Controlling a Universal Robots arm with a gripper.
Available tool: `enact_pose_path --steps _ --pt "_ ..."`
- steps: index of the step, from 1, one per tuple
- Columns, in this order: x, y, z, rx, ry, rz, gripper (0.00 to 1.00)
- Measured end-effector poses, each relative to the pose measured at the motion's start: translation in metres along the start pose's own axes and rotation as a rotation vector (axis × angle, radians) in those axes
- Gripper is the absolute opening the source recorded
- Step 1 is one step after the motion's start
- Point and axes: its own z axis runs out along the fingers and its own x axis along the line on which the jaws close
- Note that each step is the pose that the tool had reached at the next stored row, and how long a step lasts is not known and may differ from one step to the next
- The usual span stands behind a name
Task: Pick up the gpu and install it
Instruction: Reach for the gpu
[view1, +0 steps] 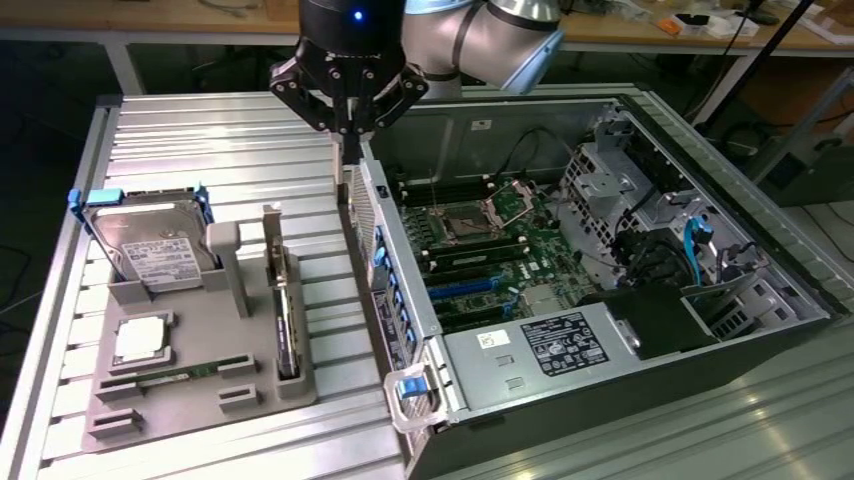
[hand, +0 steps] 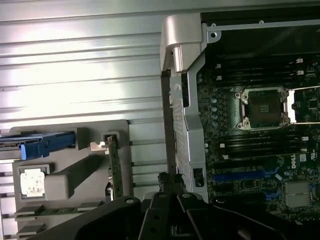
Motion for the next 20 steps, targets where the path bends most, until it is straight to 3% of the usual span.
enact_pose_path --steps 20 --pt "0.012 -0.0009 -0.0001 -0.0001 -0.0001 0.0 0.11"
